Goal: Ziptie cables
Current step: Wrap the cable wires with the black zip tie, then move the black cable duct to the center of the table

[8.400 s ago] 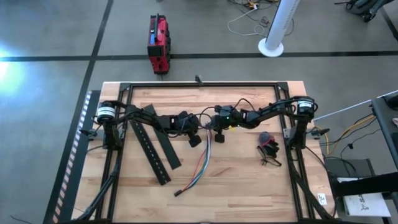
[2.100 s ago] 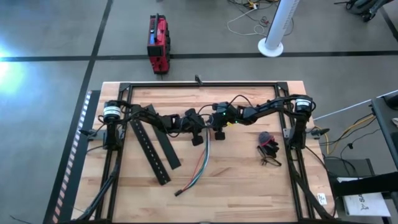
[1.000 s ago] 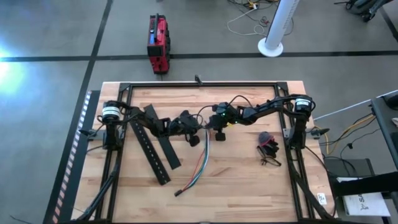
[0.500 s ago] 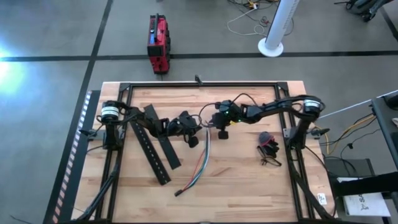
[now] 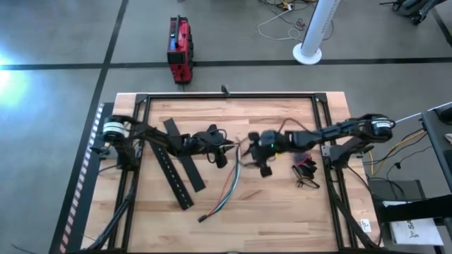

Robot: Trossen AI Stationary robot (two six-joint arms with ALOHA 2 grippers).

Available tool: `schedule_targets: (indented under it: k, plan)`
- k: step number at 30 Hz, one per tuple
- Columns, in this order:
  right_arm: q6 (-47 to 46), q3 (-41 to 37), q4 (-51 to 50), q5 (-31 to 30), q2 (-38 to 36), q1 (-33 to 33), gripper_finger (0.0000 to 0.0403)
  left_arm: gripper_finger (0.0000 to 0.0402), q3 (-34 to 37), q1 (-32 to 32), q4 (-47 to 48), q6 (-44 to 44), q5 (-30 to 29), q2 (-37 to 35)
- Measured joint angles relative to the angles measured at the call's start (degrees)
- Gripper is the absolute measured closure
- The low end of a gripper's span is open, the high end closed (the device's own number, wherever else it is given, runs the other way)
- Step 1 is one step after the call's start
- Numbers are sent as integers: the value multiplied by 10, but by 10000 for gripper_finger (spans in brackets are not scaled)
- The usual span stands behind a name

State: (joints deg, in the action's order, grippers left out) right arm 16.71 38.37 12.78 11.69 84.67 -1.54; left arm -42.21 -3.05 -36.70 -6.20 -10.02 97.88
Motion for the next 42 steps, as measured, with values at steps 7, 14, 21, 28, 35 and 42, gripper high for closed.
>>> schedule_targets:
  k: [7, 14, 21, 28, 35, 42]
  plan:
    - [-81, -12, 27, -140, 28, -127, 253, 284, -26, 76, 95, 8, -64, -101]
    - [-152, -11, 23, -282, 29, -188, 254, 309, -32, 191, 188, -54, -202, -104]
    - [-172, -11, 75, -293, 71, -178, 254, 335, -24, 233, 266, -212, -215, -24]
    - [-172, 29, 140, -293, 210, -167, 266, 341, -69, 226, 245, -227, -139, 107]
    - [-156, 100, 90, -288, 253, -146, 289, 340, -167, 220, 305, -167, -126, 188]
    - [-189, 123, -64, -305, 194, -137, 310, 354, -246, 223, 477, -169, -138, 174]
